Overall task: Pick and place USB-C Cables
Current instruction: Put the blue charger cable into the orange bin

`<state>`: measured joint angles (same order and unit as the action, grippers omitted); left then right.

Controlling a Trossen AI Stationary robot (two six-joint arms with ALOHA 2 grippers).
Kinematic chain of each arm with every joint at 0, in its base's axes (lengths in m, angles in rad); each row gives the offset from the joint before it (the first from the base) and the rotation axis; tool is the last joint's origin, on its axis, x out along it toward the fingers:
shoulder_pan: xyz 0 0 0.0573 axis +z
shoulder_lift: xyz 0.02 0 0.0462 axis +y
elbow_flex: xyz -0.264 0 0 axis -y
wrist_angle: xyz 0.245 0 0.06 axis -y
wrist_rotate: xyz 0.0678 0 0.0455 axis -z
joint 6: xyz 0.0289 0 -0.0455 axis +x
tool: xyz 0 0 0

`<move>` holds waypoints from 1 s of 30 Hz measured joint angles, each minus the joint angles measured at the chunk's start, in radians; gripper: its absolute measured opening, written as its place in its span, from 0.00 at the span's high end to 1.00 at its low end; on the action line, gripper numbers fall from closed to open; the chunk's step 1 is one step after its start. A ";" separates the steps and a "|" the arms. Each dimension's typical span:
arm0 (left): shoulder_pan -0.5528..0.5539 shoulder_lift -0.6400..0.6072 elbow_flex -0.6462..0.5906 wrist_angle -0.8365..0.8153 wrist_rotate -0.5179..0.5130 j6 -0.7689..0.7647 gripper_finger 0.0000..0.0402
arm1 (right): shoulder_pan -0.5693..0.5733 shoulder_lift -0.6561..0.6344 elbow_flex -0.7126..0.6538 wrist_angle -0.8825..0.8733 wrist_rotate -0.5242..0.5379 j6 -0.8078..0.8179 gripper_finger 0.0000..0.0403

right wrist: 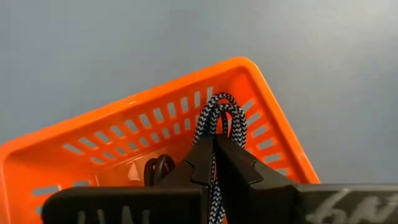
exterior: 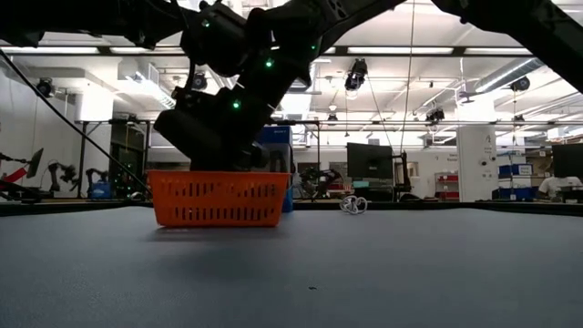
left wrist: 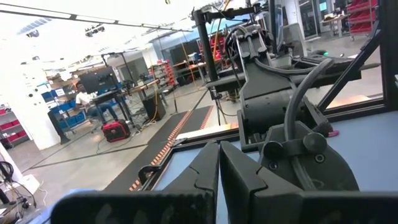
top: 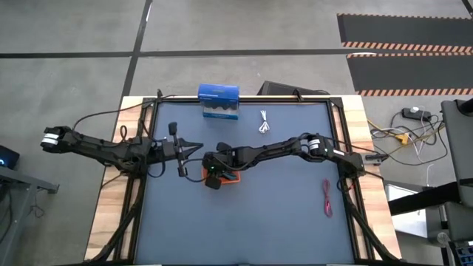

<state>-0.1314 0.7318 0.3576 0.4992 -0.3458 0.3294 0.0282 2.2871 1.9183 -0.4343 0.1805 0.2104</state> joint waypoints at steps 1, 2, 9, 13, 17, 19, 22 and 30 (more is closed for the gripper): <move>0.000 0.000 0.000 0.001 0.000 0.000 1.00 | 0.001 -0.005 0.000 -0.003 0.000 0.000 0.98; 0.000 -0.001 0.000 0.001 0.000 0.000 1.00 | 0.002 -0.011 -0.001 -0.007 0.002 0.000 0.98; 0.000 0.001 0.001 0.003 0.000 -0.001 1.00 | 0.004 -0.034 -0.001 -0.009 0.002 -0.001 0.98; 0.000 0.000 0.000 0.002 0.000 -0.001 1.00 | 0.005 -0.034 0.023 -0.054 0.003 -0.001 0.98; 0.000 0.001 0.000 0.001 0.000 -0.004 1.00 | 0.010 -0.038 0.047 -0.099 0.003 -0.001 0.98; 0.000 -0.001 -0.001 0.001 0.000 -0.004 1.00 | 0.016 -0.039 0.060 -0.121 0.003 -0.001 0.98; 0.000 0.000 -0.001 0.000 0.000 -0.004 1.00 | 0.024 -0.043 0.078 -0.172 0.003 -0.001 0.98; 0.000 0.002 0.000 0.001 0.000 -0.004 1.00 | 0.033 -0.043 0.102 -0.195 0.003 -0.001 0.98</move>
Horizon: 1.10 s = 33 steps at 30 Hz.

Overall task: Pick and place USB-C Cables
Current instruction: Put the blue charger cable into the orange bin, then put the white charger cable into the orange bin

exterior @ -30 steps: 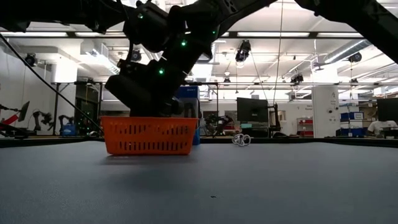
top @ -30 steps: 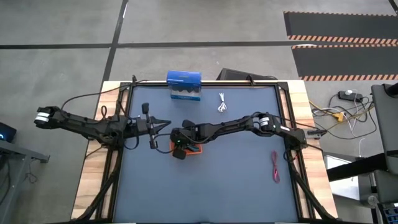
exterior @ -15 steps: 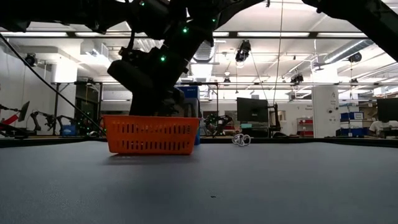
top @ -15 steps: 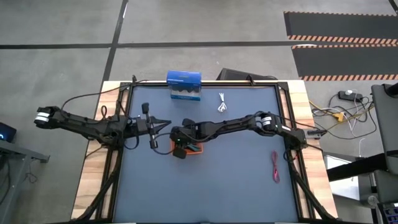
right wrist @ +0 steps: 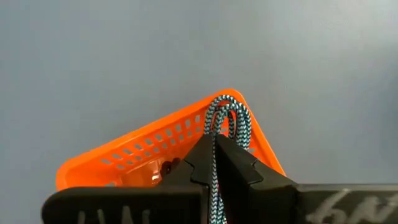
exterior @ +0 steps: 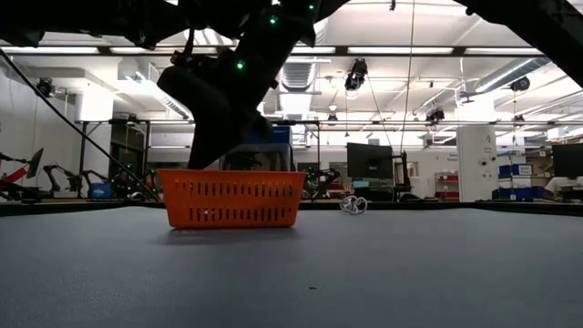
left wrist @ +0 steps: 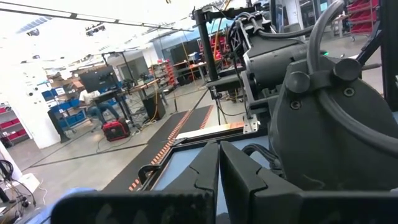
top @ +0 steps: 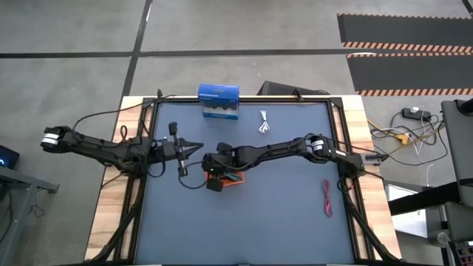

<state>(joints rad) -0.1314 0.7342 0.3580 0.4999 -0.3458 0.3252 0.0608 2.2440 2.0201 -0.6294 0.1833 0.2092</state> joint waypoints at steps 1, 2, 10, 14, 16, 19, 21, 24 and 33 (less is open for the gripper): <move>0.000 0.000 -0.001 0.000 0.000 0.000 1.00 | 0.000 0.000 -0.001 -0.003 0.000 0.000 0.98; 0.000 -0.001 -0.001 0.000 0.000 0.000 1.00 | 0.000 0.000 -0.002 -0.004 0.000 0.000 0.98; 0.000 -0.002 -0.002 0.000 0.000 0.000 1.00 | -0.002 0.000 -0.038 0.022 0.000 0.017 0.97; 0.000 -0.002 0.000 -0.001 0.000 -0.001 1.00 | -0.003 0.000 -0.058 0.045 0.002 0.027 0.91; 0.000 -0.002 0.000 0.001 0.000 -0.002 1.00 | -0.003 -0.001 -0.072 0.069 0.002 0.027 0.88; 0.000 -0.002 0.000 0.000 0.000 -0.002 1.00 | -0.003 -0.001 -0.082 0.087 0.002 0.027 0.83; 0.000 -0.002 0.000 0.000 0.000 -0.003 1.00 | -0.003 -0.001 -0.081 0.085 0.002 0.027 0.81; 0.000 -0.002 0.000 0.000 0.000 -0.004 1.00 | -0.003 -0.001 -0.057 0.063 0.002 0.027 0.78; 0.000 0.000 -0.001 0.000 0.000 -0.004 1.00 | 0.009 -0.052 0.005 -0.074 0.001 0.027 0.79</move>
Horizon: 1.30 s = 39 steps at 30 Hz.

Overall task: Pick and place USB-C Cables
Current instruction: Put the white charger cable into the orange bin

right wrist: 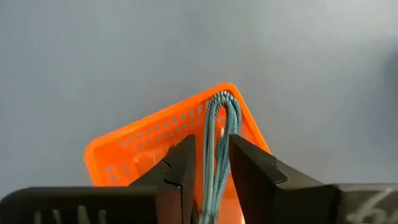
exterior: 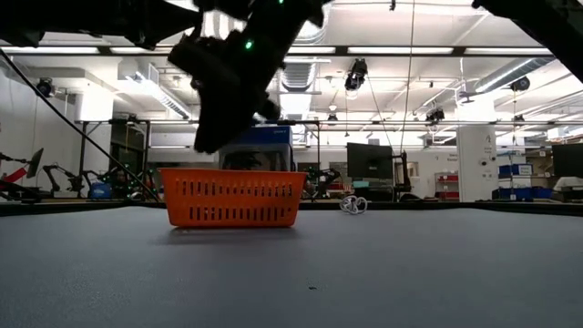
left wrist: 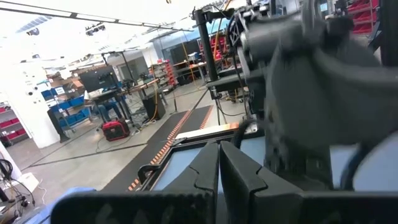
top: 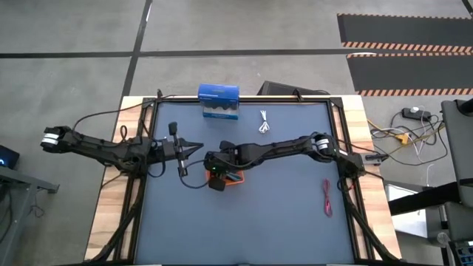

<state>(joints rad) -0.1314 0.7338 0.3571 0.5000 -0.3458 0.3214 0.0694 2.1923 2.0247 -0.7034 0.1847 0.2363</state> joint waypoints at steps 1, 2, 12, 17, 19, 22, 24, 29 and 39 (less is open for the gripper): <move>0.000 0.000 -0.001 0.000 0.000 0.000 1.00 | 0.002 -0.010 0.001 -0.021 0.000 0.000 0.79; 0.000 0.000 -0.001 0.000 0.000 0.000 1.00 | 0.003 -0.022 0.001 -0.053 0.001 -0.002 0.80; 0.000 0.000 0.001 -0.001 0.000 0.000 1.00 | -0.091 -0.136 -0.037 -0.387 0.271 0.009 0.90; 0.000 0.002 0.000 -0.002 0.000 0.000 1.00 | -0.216 -0.199 -0.115 -0.378 0.267 0.056 0.92; 0.000 0.002 -0.001 -0.002 -0.001 0.000 1.00 | -0.270 -0.227 -0.159 -0.360 0.250 0.092 0.91; 0.000 0.003 0.000 -0.002 -0.002 0.000 1.00 | -0.352 -0.268 -0.245 -0.326 0.201 0.151 0.87; 0.000 0.003 0.004 0.000 -0.002 0.009 1.00 | -0.402 -0.294 -0.312 -0.282 0.181 0.172 0.82; 0.000 0.004 0.007 0.063 -0.004 0.100 1.00 | -0.497 -0.328 -0.454 -0.160 0.154 0.224 0.66; 0.000 0.003 0.007 0.133 -0.008 0.155 1.00 | -0.543 -0.330 -0.580 0.006 0.076 0.302 0.51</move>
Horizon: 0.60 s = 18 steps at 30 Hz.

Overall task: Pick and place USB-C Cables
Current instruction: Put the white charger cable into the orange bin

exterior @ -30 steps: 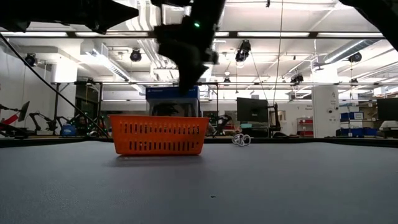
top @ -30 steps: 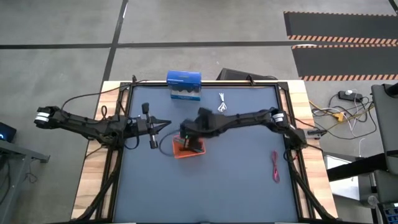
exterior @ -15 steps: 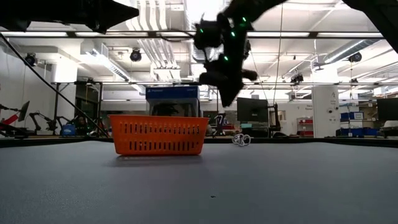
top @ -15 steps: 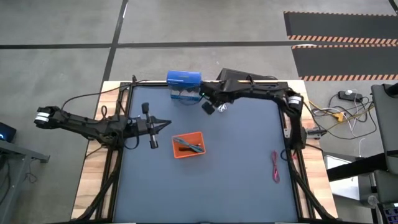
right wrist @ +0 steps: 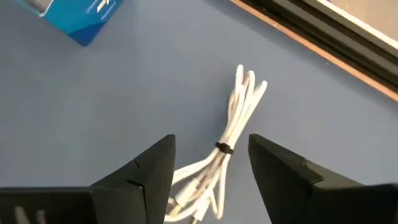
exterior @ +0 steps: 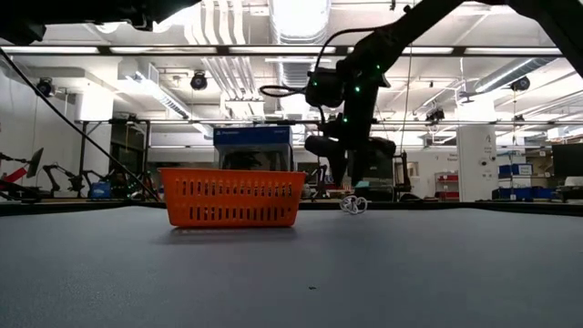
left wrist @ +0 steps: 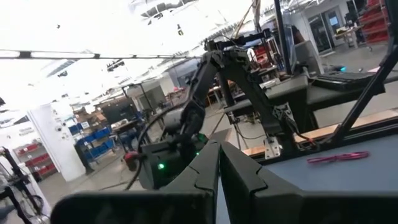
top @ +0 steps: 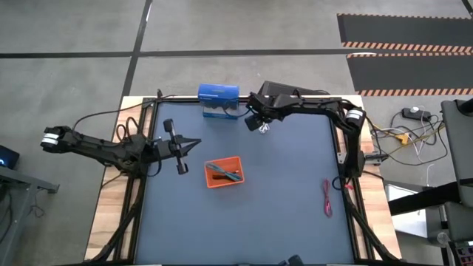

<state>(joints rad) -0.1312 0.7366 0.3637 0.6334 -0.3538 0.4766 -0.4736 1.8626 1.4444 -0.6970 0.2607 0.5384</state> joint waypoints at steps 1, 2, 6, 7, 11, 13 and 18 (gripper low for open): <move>0.000 0.000 0.000 0.000 0.000 0.007 1.00 | 0.000 0.000 -0.009 0.014 0.002 0.015 0.51; 0.000 0.000 -0.001 0.001 0.000 0.010 1.00 | 0.002 0.000 -0.020 0.025 0.007 0.029 0.51; 0.000 0.000 -0.003 0.006 0.000 0.004 1.00 | 0.004 0.001 -0.072 0.033 0.075 0.096 0.51; 0.000 0.000 -0.003 0.007 0.000 0.004 1.00 | 0.004 0.001 -0.085 0.034 0.092 0.113 0.51; 0.000 0.003 -0.003 0.011 0.000 0.001 1.00 | 0.003 0.002 -0.150 0.128 0.104 0.158 0.52; 0.000 0.007 -0.003 0.011 0.000 0.001 1.00 | 0.003 0.002 -0.180 0.183 0.089 0.160 0.53; 0.000 0.014 -0.004 0.012 0.000 0.000 1.00 | 0.004 0.003 -0.210 0.261 0.054 0.162 0.60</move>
<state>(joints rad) -0.1310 0.7506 0.3599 0.6452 -0.3542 0.4770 -0.4694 1.8651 1.2339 -0.4363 0.3147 0.7002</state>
